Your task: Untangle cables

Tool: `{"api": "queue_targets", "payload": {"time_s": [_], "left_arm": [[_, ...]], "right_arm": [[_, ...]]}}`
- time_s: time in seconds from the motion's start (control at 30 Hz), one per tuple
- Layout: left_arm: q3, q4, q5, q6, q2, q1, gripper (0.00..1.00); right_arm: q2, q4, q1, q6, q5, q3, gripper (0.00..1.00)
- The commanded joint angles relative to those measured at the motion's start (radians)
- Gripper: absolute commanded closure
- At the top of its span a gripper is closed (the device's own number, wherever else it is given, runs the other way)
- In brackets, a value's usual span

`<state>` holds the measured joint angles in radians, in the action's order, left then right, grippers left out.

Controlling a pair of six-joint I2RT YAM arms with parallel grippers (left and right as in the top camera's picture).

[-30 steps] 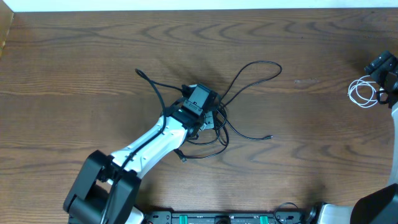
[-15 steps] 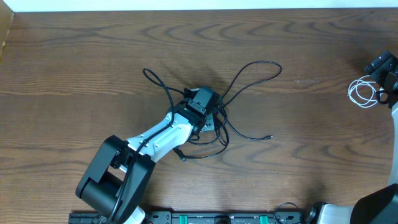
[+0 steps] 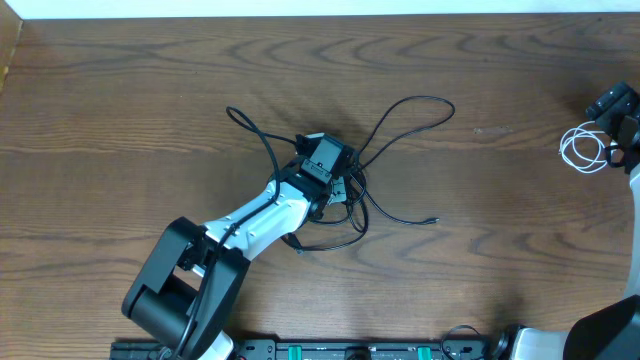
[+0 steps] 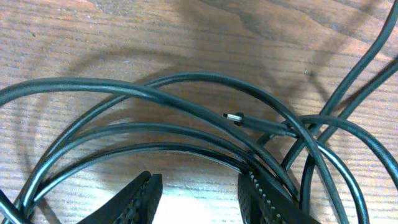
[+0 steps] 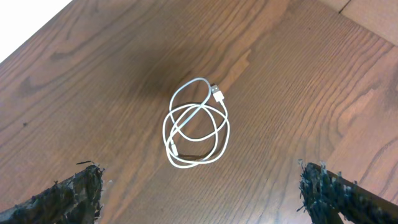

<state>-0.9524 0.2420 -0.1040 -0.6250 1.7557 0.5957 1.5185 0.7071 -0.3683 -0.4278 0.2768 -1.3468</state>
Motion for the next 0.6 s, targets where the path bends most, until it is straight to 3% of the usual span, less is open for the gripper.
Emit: {"api": "queue_targets", "payload": {"time_s": [0.0,0.33,0.57], "left_arm": [[0.011,-0.006,-0.028,-0.002,0.031,-0.007,0.54],[0.01,-0.035,-0.016,-0.009,0.053,-0.007,0.57],[0.003,-0.014,-0.013,-0.009,-0.088,-0.008,0.57]], "right_arm": [[0.006,0.002,-0.004,0.006,0.002,0.002,0.01],[0.006,0.002,-0.004,0.006,0.002,0.002,0.01],[0.006,0.002,-0.004,0.006,0.002,0.002,0.01]]}}
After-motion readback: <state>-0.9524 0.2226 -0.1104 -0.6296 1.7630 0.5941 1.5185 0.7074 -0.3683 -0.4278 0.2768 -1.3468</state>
